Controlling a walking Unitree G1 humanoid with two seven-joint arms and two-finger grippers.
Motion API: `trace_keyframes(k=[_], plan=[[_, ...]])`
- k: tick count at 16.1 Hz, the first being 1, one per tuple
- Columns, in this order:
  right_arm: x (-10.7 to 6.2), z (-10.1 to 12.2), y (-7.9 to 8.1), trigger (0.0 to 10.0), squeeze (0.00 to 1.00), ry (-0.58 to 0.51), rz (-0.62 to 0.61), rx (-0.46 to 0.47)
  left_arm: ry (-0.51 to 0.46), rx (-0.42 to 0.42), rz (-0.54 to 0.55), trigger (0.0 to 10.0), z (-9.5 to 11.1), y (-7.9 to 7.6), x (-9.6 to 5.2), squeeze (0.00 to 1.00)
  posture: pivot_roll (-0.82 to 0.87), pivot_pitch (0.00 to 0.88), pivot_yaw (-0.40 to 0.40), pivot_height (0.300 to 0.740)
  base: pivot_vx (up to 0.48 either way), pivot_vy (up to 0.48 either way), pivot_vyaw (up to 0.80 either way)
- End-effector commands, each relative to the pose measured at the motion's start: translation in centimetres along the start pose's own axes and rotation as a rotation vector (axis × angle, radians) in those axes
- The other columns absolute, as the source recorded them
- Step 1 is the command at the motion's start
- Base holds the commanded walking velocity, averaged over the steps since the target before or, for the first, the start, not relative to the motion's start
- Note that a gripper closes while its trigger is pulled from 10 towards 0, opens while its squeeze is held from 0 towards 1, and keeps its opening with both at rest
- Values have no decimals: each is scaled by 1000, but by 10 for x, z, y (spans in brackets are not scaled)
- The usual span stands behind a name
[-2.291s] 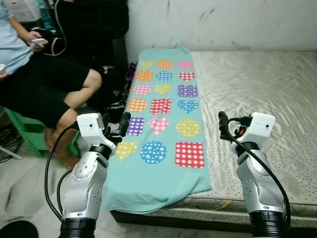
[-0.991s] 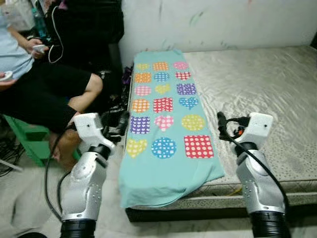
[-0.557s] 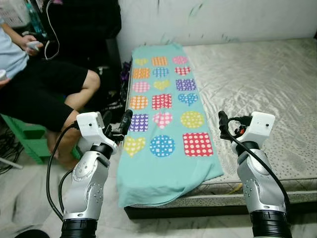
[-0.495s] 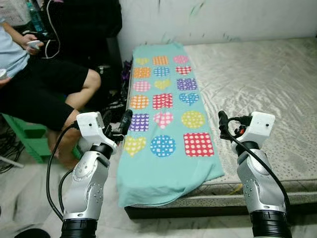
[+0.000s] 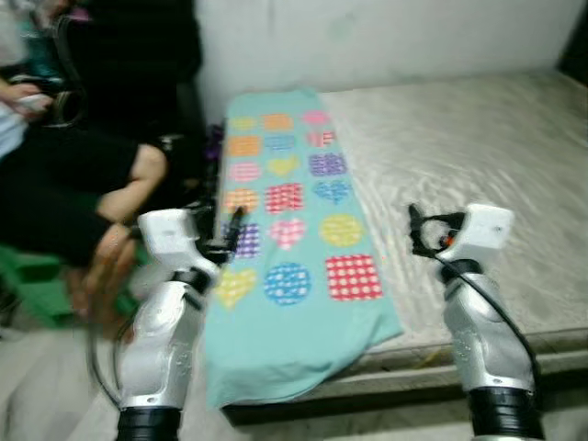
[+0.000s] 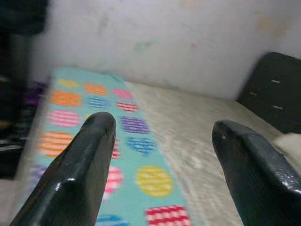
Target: Clean up the room
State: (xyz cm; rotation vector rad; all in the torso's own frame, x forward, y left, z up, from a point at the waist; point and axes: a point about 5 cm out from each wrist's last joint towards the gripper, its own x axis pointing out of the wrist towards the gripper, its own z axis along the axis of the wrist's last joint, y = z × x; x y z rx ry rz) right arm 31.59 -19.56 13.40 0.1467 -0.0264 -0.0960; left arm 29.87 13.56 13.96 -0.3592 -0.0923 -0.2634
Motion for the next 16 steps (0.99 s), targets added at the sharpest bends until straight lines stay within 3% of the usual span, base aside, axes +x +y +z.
trace_keyframes(k=[1,10,16], plan=[[1,-1,8,10000,0,0,18,12,-5,20,23,10000,4,8,-3,0,-125,0,64,740,307,0,0],[1,-1,8,10000,0,0,14,11,-13,16,7,10000,5,6,-4,0,-124,0,66,740,0,0,0],[1,-1,8,10000,0,0,14,15,-11,16,15,10000,5,7,-3,0,-125,0,66,740,178,0,-502]])
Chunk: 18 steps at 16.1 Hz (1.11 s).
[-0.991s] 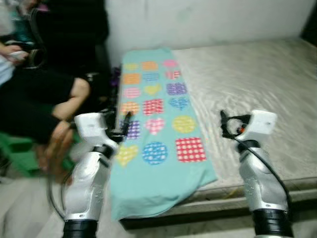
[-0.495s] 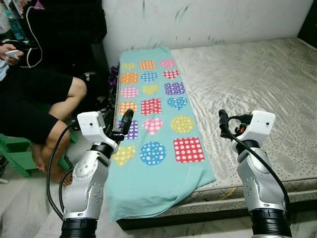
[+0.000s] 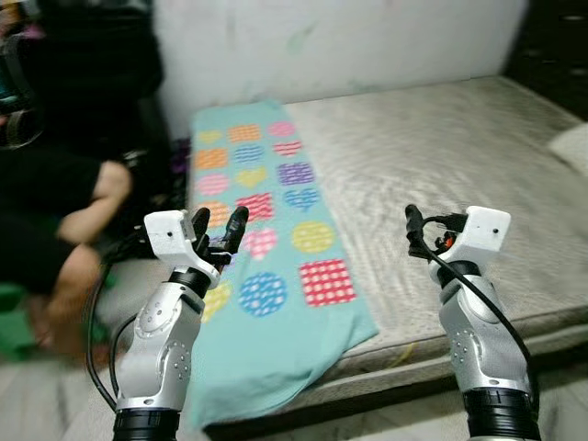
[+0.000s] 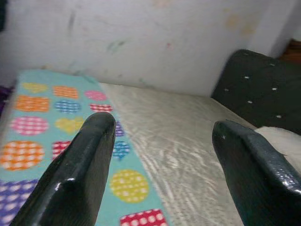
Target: Clean up the room
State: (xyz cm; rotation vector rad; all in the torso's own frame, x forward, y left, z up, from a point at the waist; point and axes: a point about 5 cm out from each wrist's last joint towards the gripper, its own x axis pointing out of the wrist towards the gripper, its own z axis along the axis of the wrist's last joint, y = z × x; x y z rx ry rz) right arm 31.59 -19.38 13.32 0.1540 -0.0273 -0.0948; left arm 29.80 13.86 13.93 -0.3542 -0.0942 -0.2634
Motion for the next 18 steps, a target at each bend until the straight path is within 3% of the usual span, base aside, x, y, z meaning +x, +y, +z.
trace_keyframes(k=[1,15,18], plan=[[1,0,7,10000,0,1,14,8,-14,12,13,10000,4,4,-1,0,-125,0,67,740,0,0,0],[6,1,7,10000,0,-6,14,-3,-18,13,5,10000,6,4,1,0,-121,0,65,740,0,0,0],[4,-1,7,10000,0,-3,13,-2,-12,11,12,10000,5,4,0,0,-120,0,66,740,0,0,-685]])
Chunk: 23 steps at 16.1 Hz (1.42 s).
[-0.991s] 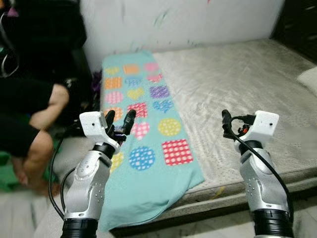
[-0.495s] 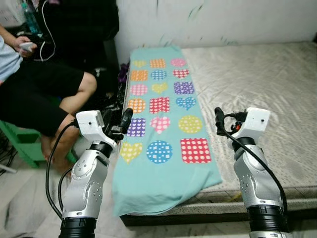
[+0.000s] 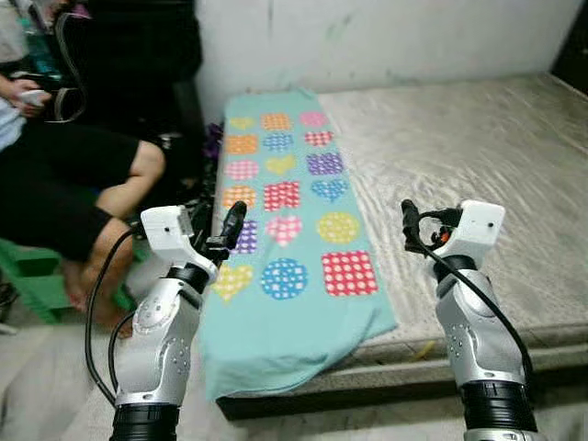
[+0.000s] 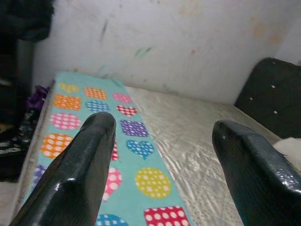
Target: Clean up the room
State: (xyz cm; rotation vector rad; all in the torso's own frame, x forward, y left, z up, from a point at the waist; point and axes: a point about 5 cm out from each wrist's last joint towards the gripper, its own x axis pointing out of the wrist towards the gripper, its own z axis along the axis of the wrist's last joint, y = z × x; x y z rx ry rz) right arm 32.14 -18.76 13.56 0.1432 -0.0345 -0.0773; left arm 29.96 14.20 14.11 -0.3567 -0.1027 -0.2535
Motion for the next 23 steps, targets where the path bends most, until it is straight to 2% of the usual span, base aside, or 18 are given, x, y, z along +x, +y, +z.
trace_keyframes(k=[1,7,15,23], plan=[[-1,-2,1,10000,0,4,-5,10,-1,12,2,10000,2,1,-1,0,-121,0,67,740,0,0,-469],[-2,-2,-1,10000,0,3,-10,10,4,14,-10,10000,1,0,-2,0,-124,0,71,740,41,0,-205],[-1,-1,-1,10000,0,1,-7,9,8,18,-7,10000,0,0,-2,0,-124,0,69,740,221,0,-620],[-1,-2,-2,10000,0,0,-9,10,9,21,26,10000,0,4,-1,0,-124,0,72,740,0,0,0]])
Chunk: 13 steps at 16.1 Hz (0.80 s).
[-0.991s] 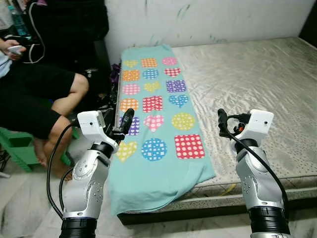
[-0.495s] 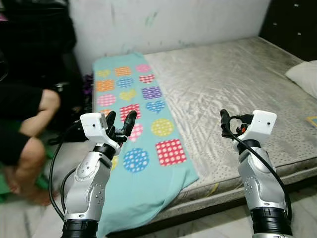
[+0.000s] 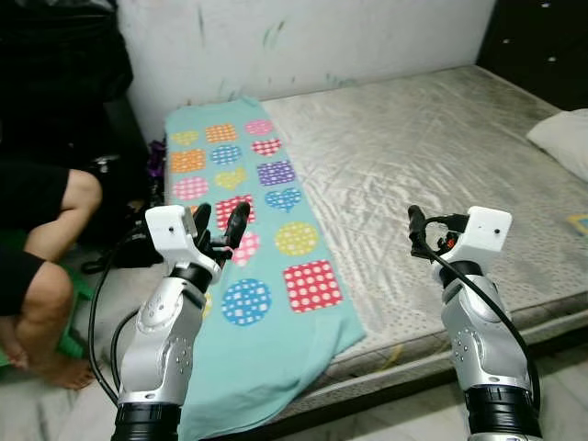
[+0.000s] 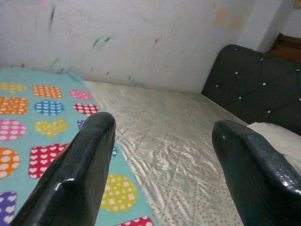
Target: Clean up the room
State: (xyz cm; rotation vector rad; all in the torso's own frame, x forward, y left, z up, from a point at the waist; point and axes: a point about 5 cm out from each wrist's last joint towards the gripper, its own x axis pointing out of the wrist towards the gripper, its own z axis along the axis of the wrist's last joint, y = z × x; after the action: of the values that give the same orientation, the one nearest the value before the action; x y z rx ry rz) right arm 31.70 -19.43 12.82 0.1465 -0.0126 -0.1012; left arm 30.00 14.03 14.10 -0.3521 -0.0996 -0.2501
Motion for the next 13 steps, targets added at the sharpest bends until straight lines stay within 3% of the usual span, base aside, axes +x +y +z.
trace_keyframes(k=[1,6,11,13], plan=[[2,5,6,10000,0,-20,16,8,7,17,24,10000,1,5,-2,0,-124,0,72,740,0,0,0],[2,3,6,10000,0,-14,26,0,17,60,122,10000,-1,14,-3,0,-125,0,73,740,0,0,0],[-12,-9,6,10000,0,40,65,23,111,120,186,10000,-6,39,-26,0,-113,0,59,740,0,0,0],[-19,-12,10,10000,0,62,157,-34,143,151,238,10000,-7,51,-40,0,-87,8,43,740,0,0,0]])
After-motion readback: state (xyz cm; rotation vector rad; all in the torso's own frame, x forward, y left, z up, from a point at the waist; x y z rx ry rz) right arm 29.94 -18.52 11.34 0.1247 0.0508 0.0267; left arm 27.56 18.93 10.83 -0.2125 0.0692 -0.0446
